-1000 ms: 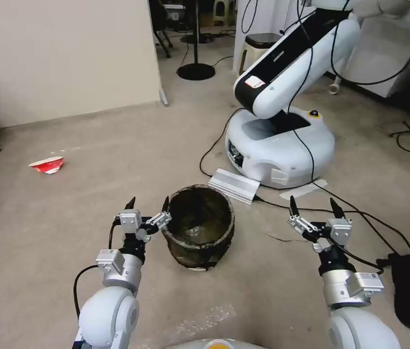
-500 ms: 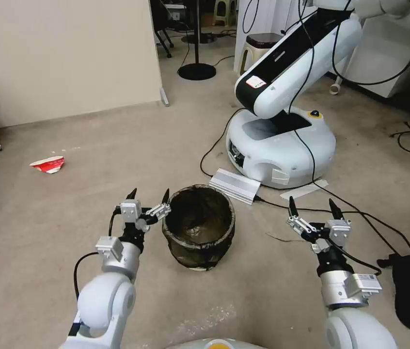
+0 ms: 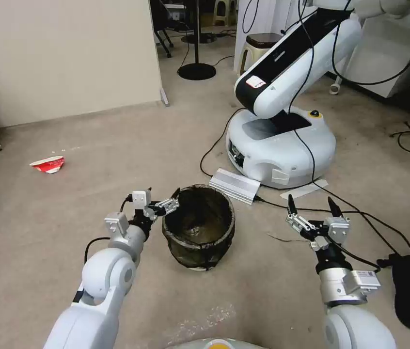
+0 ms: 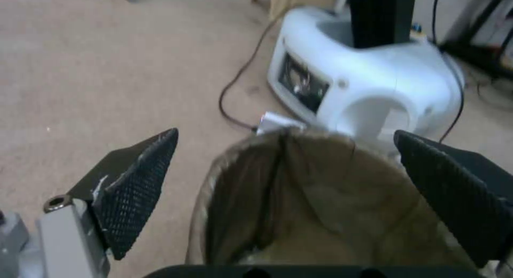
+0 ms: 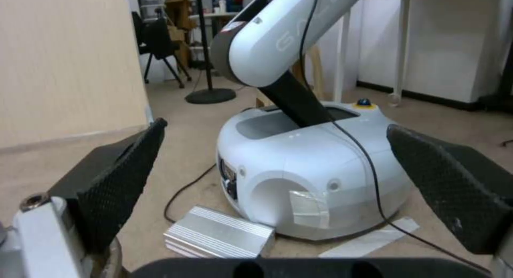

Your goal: Pick up the trash can from the floor.

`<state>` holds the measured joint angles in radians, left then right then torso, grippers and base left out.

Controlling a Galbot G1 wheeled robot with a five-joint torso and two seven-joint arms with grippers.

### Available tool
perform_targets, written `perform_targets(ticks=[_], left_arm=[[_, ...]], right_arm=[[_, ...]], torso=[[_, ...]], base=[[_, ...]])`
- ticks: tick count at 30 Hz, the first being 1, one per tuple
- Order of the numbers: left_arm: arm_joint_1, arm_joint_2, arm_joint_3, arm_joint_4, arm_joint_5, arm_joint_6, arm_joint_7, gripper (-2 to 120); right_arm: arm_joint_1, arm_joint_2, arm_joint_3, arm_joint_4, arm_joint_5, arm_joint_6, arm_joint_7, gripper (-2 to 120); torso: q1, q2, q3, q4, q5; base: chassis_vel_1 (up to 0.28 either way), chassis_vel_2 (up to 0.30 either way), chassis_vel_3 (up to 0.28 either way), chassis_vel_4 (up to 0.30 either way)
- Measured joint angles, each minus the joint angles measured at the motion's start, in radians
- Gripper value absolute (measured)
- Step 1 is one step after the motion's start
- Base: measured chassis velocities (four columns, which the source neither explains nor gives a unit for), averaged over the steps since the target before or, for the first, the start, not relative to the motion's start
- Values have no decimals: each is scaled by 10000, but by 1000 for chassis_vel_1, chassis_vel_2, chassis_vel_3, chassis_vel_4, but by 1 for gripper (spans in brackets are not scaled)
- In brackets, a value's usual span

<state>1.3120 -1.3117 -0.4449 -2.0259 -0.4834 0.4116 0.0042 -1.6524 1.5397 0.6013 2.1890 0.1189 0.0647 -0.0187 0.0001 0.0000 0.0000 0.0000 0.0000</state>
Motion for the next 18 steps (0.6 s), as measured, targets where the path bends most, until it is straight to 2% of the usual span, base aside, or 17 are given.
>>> perform_targets(ticks=[4, 9, 14, 18], left_arm=[[-75, 89, 103, 112, 2, 278, 81, 100], [-252, 138, 361, 528, 656, 604, 160, 100], [-511, 196, 546, 803, 1295, 1473, 340, 100], [-639, 214, 633, 954, 1470, 1671, 343, 100]], right_arm=[[26, 17, -18, -20, -23, -19, -1, 100], [34, 42, -33, -35, -42, -32, 0, 100], [16, 60, -28, -31, -43, -32, 0, 100], [-8, 77, -25, -29, -42, -24, 0, 100]], torso=[[-1, 0, 1, 0, 0], [-1, 0, 0, 0, 0], [0, 0, 0, 0, 0], [0, 0, 0, -1, 1]], base=[[0, 0, 0, 0], [0, 0, 0, 0], [0, 0, 0, 0], [0, 0, 0, 0]])
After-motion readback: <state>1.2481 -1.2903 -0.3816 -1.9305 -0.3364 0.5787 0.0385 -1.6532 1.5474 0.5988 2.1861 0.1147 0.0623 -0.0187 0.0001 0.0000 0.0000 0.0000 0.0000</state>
